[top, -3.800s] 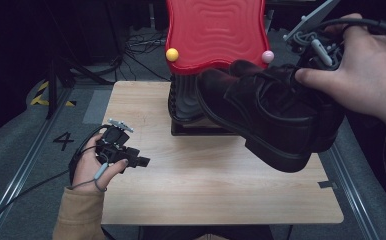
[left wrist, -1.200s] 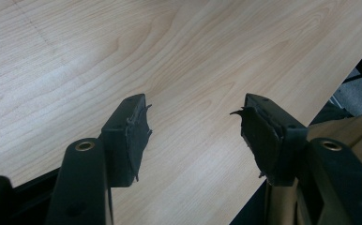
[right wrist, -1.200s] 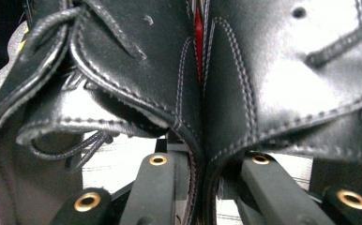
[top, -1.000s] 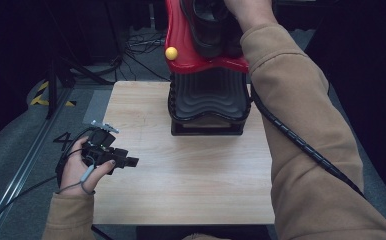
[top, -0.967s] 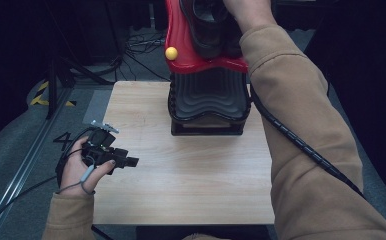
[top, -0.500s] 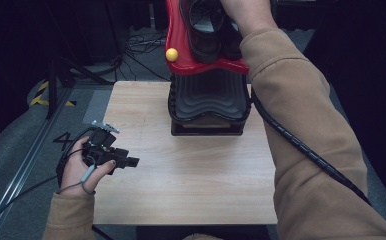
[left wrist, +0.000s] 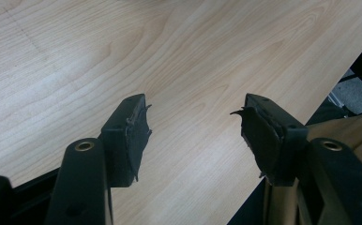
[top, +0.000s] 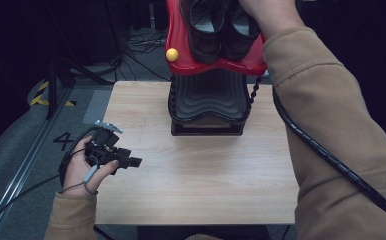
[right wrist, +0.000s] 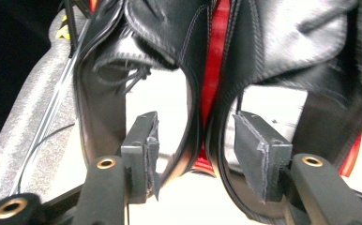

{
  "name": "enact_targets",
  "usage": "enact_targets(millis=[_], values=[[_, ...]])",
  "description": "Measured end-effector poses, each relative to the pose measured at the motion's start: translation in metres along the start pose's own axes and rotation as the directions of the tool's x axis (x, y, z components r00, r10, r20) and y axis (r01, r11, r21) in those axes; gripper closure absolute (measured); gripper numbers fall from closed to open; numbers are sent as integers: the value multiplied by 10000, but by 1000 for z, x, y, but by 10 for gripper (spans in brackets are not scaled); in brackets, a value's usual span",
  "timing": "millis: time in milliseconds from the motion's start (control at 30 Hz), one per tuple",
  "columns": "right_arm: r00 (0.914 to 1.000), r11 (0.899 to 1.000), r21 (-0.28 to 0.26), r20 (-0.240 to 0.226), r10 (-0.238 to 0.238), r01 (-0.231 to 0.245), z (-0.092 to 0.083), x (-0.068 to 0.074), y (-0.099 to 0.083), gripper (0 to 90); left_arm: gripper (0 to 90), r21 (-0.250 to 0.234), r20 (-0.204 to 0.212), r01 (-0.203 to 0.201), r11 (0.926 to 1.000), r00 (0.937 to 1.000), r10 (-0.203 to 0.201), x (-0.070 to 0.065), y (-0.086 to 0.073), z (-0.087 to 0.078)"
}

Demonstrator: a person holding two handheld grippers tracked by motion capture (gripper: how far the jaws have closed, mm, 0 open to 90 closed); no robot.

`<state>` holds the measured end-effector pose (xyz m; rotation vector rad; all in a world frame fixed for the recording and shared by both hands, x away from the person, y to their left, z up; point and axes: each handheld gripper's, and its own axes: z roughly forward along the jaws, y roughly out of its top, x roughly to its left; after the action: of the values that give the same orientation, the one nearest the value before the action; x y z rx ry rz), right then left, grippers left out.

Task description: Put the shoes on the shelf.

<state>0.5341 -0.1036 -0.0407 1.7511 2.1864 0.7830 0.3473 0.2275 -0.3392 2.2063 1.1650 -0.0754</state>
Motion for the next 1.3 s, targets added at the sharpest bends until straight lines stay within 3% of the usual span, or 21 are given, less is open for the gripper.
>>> enact_targets(millis=[267, 300, 367, 433, 600, 1000, 1300], values=[[9963, 9965, -8, -180, -836, 836, -33, -12, -26, 473, 411, 72, -113, -77, 9999, 9999, 78, -2, 2, 0], [9928, 9933, -15, -325, -1157, 1157, -41, -17, -37, 459, 411, 91, -116, -47, 9999, 9999, 48, -3, 2, 1], [9918, 9924, -1, -340, -1231, 1232, -44, -20, -40, 459, 411, 112, -136, -47, 9999, 9999, 49, -3, 2, 1], [9838, 9850, 42, -491, -1723, 1728, -50, -29, -54, 445, 411, 137, -152, -35, 9999, 9999, 37, -4, 3, 2], [9717, 9752, 175, -906, -2181, 2205, -56, -52, -84, 435, 410, 217, -144, 1, 9998, 9999, 2, -6, 4, 4], [9496, 9548, 205, -1131, -2924, 2964, -57, -92, -137, 417, 409, 26, -325, 179, 9998, 9993, -178, -4, -1, -3], [9412, 9486, 138, -1296, -3119, 3163, -48, -107, -161, 407, 410, -9, -380, 224, 9997, 9990, -224, -5, -2, -4]])
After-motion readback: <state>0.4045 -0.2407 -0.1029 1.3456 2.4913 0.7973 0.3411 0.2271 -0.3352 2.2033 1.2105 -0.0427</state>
